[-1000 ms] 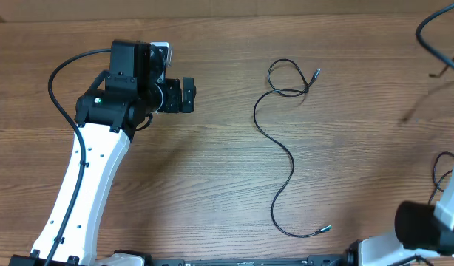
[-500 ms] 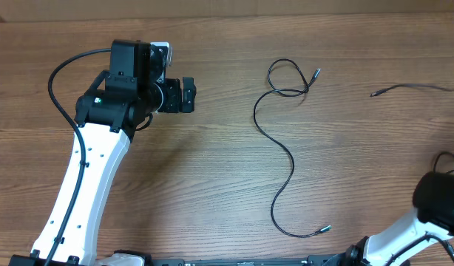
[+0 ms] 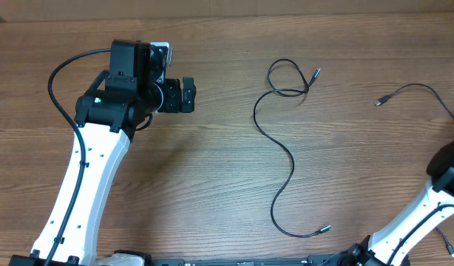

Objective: Untangle cables

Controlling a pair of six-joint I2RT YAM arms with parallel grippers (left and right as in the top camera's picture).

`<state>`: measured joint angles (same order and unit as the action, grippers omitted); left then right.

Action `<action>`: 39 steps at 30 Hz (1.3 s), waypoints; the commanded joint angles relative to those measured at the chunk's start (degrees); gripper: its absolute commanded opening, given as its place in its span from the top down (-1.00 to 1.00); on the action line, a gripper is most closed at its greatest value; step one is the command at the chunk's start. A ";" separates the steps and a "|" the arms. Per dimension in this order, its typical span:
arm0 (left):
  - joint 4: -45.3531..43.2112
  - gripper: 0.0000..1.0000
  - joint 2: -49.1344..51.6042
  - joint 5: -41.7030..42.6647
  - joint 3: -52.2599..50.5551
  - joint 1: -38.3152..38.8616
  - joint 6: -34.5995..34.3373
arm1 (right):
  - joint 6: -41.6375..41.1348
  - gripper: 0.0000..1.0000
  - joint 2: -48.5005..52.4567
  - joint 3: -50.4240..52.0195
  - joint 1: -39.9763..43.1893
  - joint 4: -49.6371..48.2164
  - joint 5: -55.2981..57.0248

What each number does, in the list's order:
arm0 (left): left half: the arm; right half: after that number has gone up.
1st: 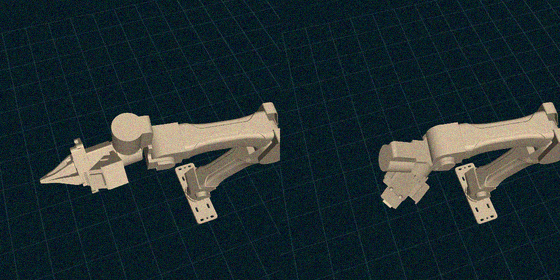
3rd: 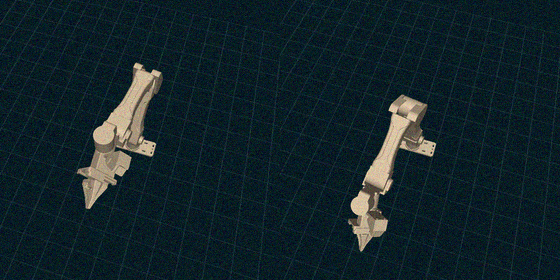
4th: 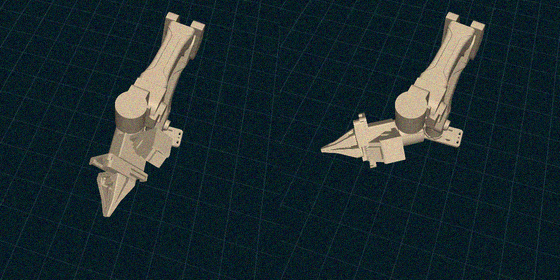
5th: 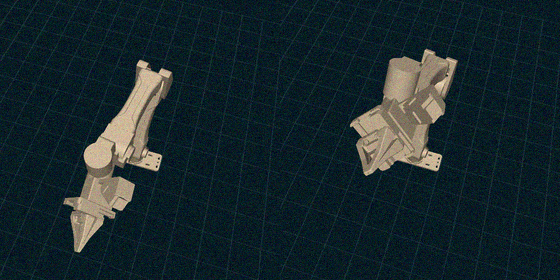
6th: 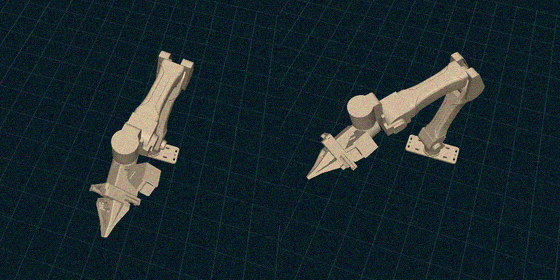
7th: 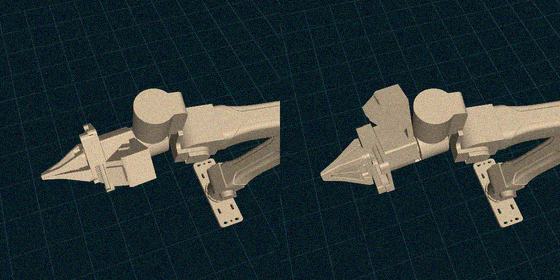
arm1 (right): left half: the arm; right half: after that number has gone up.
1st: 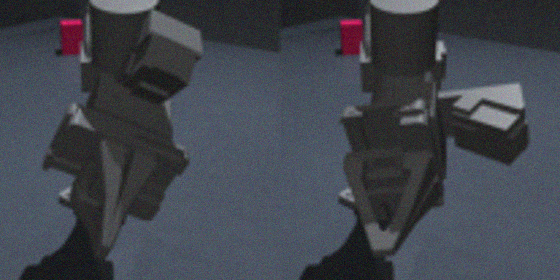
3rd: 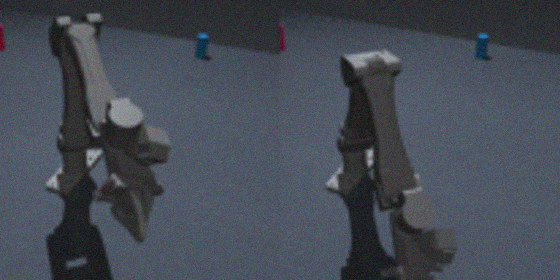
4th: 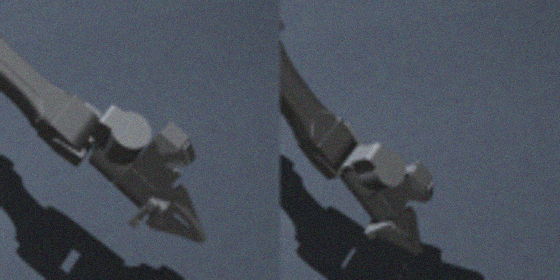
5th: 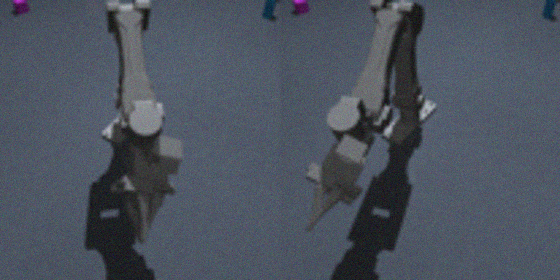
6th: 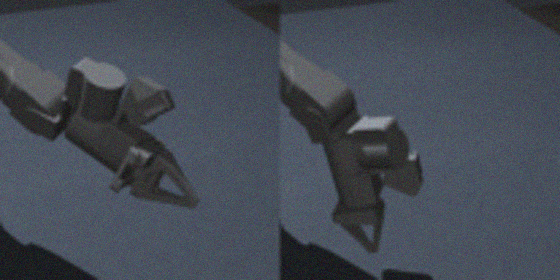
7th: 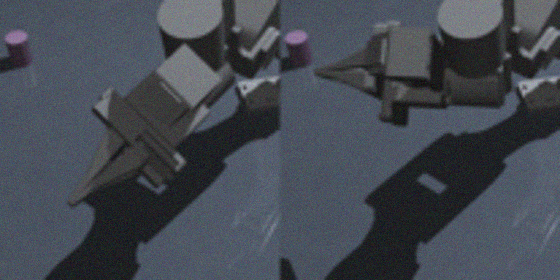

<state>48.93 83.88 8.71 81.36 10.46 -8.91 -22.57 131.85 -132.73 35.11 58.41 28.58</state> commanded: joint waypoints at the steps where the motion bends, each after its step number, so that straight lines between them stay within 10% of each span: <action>1: -0.02 -0.99 -1.05 -0.33 0.50 0.04 -0.52 | -0.13 -1.00 2.54 0.02 -0.33 2.43 -7.34; 15: -0.02 -0.99 -1.05 -0.33 0.50 0.04 -0.52 | 5.05 -1.00 2.40 -0.17 -2.93 8.87 -27.02; 27: -0.02 -0.99 -1.05 -0.33 0.50 0.04 -0.52 | 6.34 -1.00 -9.25 -0.22 -15.17 10.62 -22.14; 39: -0.02 -0.99 -1.05 -0.33 0.50 0.04 -0.52 | 4.50 -1.00 -10.56 -0.09 -30.99 21.03 -55.65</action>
<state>48.93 83.88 8.71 81.36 10.46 -8.91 -16.58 121.34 -132.62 7.51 78.46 -19.25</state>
